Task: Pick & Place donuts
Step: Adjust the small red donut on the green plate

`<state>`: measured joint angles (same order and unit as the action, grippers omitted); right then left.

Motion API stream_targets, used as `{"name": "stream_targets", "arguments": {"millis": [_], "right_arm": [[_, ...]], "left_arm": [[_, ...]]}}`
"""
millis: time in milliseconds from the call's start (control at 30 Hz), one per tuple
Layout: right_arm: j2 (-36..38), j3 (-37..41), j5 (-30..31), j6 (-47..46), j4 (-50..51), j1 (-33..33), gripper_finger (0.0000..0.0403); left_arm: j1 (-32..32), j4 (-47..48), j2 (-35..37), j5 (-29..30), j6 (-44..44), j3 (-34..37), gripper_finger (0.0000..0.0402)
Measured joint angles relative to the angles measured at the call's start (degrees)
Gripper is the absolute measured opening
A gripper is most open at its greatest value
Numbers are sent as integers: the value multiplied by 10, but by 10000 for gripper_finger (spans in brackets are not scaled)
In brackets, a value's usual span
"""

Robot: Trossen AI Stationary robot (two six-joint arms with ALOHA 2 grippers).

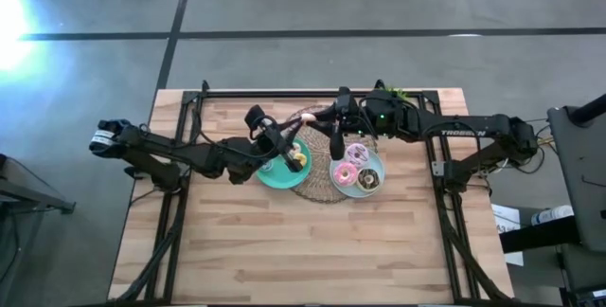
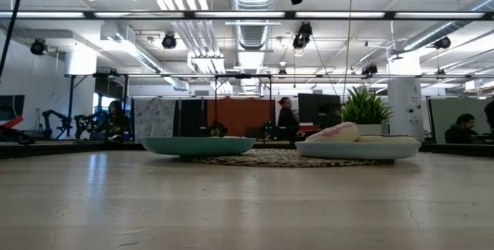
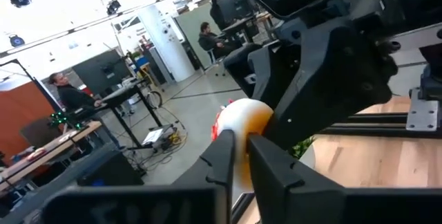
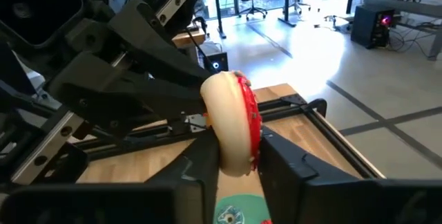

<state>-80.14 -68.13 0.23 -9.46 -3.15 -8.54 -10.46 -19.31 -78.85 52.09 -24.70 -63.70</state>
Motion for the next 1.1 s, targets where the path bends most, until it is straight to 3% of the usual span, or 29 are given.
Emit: {"name": "stream_targets", "arguments": {"millis": [200,367,500,600,800,1100], "right_arm": [[0,0,1,2,6,0,34],[0,0,17,37,67,0,24],[-10,0,47,91,119,8,23],[-34,1,48,129,135,15,23],[-112,-13,42,168,138,31,22],[-284,-123,29,205,189,52,22]], "left_arm": [[0,2,0,17,-8,2,90],[-14,18,3,132,-24,2,132],[-46,69,28,195,11,2,139],[-73,156,63,200,106,2,140],[-116,380,145,199,395,3,140],[-134,540,196,164,607,3,140]]}}
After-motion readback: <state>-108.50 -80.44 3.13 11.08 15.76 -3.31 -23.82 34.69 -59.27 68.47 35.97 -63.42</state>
